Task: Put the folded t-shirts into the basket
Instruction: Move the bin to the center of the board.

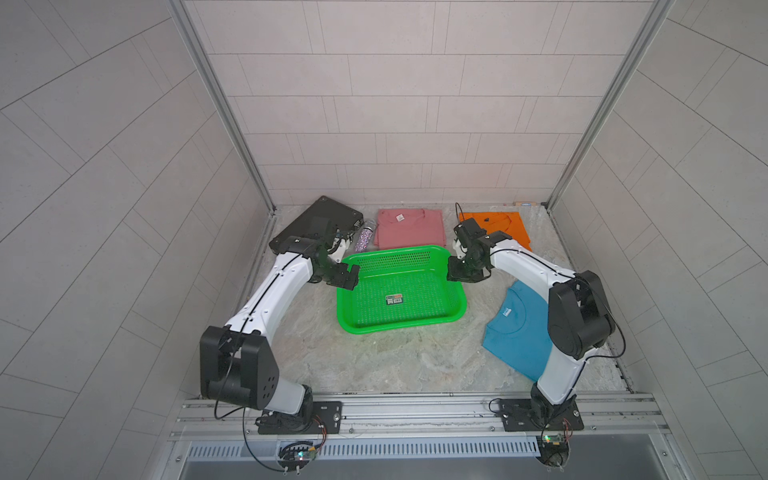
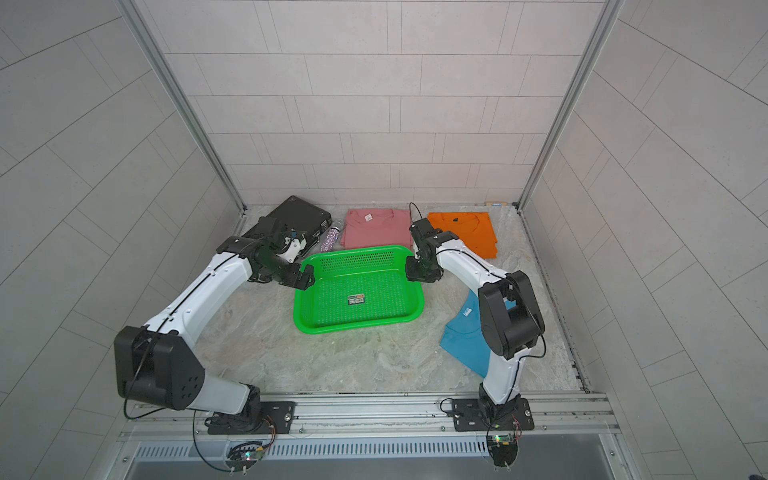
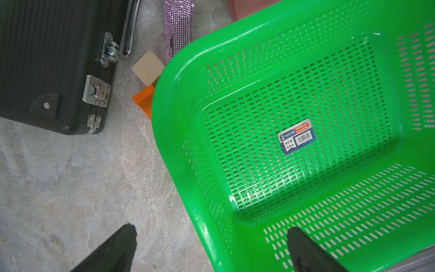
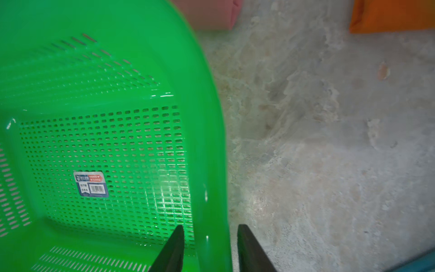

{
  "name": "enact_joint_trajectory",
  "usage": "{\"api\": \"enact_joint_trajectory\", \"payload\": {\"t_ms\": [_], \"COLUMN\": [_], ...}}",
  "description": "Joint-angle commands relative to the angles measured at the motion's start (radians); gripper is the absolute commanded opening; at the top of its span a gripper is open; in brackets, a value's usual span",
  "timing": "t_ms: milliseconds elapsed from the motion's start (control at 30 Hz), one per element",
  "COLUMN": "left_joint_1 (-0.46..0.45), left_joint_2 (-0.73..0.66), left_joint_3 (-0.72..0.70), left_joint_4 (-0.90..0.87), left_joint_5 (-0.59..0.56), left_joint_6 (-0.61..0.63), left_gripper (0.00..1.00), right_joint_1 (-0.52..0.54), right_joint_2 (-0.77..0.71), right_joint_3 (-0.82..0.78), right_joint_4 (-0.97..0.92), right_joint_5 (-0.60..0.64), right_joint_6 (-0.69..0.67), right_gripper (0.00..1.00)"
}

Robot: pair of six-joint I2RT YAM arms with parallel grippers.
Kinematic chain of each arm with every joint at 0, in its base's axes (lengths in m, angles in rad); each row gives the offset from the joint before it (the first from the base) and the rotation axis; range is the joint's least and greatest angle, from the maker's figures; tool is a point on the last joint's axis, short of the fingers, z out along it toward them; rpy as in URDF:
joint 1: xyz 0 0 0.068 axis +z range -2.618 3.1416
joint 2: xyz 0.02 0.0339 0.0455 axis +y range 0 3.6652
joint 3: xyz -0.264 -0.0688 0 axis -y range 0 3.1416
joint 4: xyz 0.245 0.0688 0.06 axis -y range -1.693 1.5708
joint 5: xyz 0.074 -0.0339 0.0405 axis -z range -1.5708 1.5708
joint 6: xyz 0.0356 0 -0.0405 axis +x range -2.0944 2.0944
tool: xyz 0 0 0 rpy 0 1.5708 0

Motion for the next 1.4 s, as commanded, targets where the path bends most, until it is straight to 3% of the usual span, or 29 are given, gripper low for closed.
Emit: {"api": "enact_joint_trajectory", "payload": {"t_ms": [0,400,767,933,1000,1067,1100,1233,1367], "left_joint_1": [0.004,0.003,0.0,-0.013,-0.025,-0.042,-0.05,-0.067,-0.097], "left_joint_2": [-0.015,0.011,0.158,0.258,0.308,0.354,0.373,0.448,0.515], "left_joint_3": [0.009,0.119,0.352,0.426,0.453,0.465,0.465,0.487,0.544], "left_joint_4": [0.003,-0.053,0.023,0.11,0.133,0.168,0.19,0.256,0.278], "left_joint_5": [0.011,0.095,0.164,0.179,0.173,0.142,0.123,0.093,0.076], "left_joint_6": [0.005,0.003,-0.148,-0.21,-0.235,-0.257,-0.269,-0.328,-0.337], "left_gripper": [1.0,1.0,1.0,1.0,1.0,1.0,1.0,1.0,0.92], "right_joint_1": [-0.003,-0.011,-0.012,-0.027,-0.035,-0.039,-0.04,-0.069,-0.117], "right_joint_2": [-0.035,-0.24,-0.4,-0.553,-0.549,-0.522,-0.51,-0.523,-0.528], "right_joint_3": [-0.035,-0.235,-0.422,-0.535,-0.509,-0.442,-0.403,-0.246,-0.112], "right_joint_4": [-0.003,-0.103,-0.112,-0.056,-0.066,-0.117,-0.148,-0.221,-0.153], "right_joint_5": [0.019,-0.003,-0.156,-0.139,-0.144,-0.123,-0.112,-0.083,-0.174], "right_joint_6": [-0.031,-0.114,-0.077,-0.075,-0.09,-0.098,-0.097,-0.075,-0.078], "right_gripper": [0.32,0.25,0.32,0.36,0.37,0.55,0.58,0.66,0.72]}}
